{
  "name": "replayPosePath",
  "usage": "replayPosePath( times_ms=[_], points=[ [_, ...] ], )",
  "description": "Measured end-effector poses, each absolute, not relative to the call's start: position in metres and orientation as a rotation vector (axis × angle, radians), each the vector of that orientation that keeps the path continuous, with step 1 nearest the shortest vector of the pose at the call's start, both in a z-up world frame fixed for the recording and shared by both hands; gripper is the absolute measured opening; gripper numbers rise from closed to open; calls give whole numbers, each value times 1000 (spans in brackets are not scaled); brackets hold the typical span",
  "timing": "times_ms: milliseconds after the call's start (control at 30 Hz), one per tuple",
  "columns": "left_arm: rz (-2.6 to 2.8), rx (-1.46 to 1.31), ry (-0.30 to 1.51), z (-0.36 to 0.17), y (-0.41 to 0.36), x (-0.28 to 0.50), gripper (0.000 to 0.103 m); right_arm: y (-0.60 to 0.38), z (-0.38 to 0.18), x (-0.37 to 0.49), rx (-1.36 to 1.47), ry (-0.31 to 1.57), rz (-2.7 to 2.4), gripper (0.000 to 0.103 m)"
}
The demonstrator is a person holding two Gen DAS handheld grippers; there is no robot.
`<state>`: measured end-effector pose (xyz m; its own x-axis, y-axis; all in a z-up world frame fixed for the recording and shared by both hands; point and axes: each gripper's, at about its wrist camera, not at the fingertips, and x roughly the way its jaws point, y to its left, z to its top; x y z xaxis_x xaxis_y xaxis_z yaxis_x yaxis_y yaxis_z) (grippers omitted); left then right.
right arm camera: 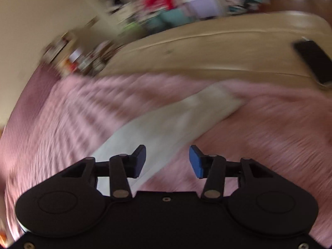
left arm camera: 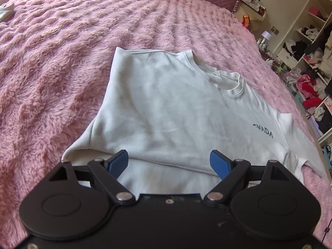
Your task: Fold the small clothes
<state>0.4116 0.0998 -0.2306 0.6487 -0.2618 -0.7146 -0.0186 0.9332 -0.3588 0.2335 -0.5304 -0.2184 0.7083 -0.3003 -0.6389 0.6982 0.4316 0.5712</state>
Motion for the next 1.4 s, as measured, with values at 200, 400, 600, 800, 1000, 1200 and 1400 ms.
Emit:
replayPosePath(
  times_ms=[200,400,600,800,1000,1200,1400],
  points=[
    [-101,-373,890,-233,102,414,90,-568,-258,235,1057,481,-710,47],
    [-74,-368,906,-232,106,412,90,-584,-284,257,1116,414,-733,47],
    [-59,-367,920,-233,109,408,90,-592,-288,264,1155,362,-773,31],
    [-78,-358,910,-229,110,403,91,-562,-246,272,864,385,-799,13],
    [-86,-384,893,-224,117,397,91,-499,-166,289,784,285,-522,10],
    [-97,-398,872,-217,125,387,91,-361,-88,330,747,219,-75,9],
    [-89,-405,866,-210,138,374,91,-183,-81,374,757,333,383,12]
  ],
)
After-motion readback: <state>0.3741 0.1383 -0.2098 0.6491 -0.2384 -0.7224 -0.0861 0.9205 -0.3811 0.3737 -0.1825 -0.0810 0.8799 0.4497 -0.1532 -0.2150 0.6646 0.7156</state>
